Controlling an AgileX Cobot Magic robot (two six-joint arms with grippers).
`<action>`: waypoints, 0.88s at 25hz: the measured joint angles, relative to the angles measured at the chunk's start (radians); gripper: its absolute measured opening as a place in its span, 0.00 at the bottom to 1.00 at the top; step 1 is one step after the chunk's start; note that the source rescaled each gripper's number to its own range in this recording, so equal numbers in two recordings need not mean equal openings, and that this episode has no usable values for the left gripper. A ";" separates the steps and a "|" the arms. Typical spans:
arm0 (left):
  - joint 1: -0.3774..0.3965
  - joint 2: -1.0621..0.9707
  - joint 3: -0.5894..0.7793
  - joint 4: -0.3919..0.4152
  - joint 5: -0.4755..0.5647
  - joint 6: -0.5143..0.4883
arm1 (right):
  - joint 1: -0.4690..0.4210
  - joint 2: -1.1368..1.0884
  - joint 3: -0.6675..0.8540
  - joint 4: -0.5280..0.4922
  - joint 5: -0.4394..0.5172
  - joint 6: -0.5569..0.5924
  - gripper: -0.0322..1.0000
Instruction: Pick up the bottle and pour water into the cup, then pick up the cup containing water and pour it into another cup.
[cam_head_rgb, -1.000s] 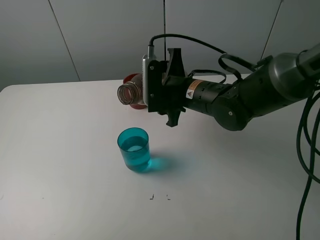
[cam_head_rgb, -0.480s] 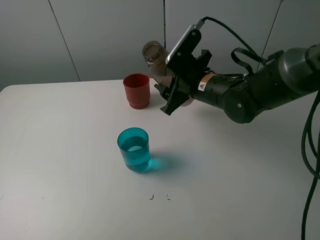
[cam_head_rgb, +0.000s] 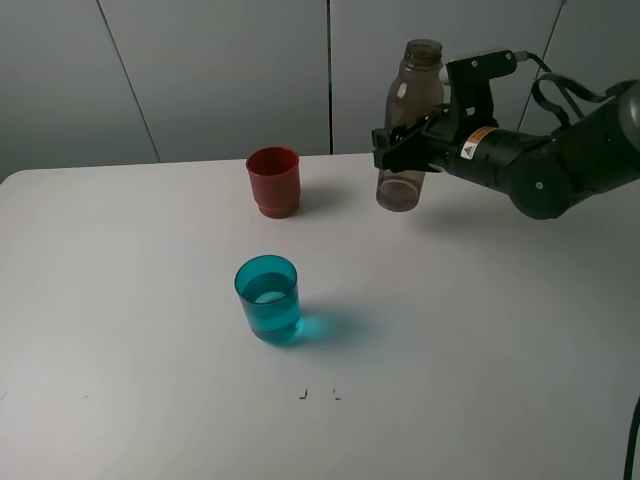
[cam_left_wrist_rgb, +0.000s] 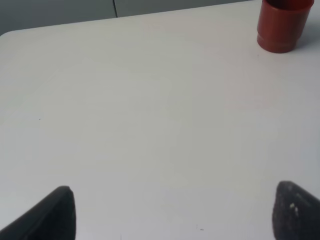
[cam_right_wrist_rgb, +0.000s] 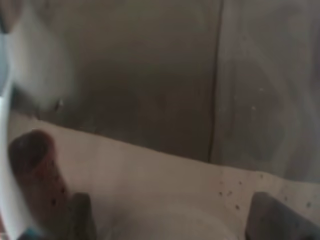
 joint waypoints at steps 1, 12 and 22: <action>0.000 0.000 0.000 0.000 0.000 0.000 | -0.020 0.000 0.000 -0.008 0.000 0.010 0.08; 0.000 0.000 0.000 0.000 0.000 0.000 | -0.214 0.000 -0.002 -0.053 0.000 0.031 0.08; 0.000 0.000 0.000 0.000 0.000 -0.007 | -0.330 0.053 -0.004 -0.052 -0.030 0.031 0.08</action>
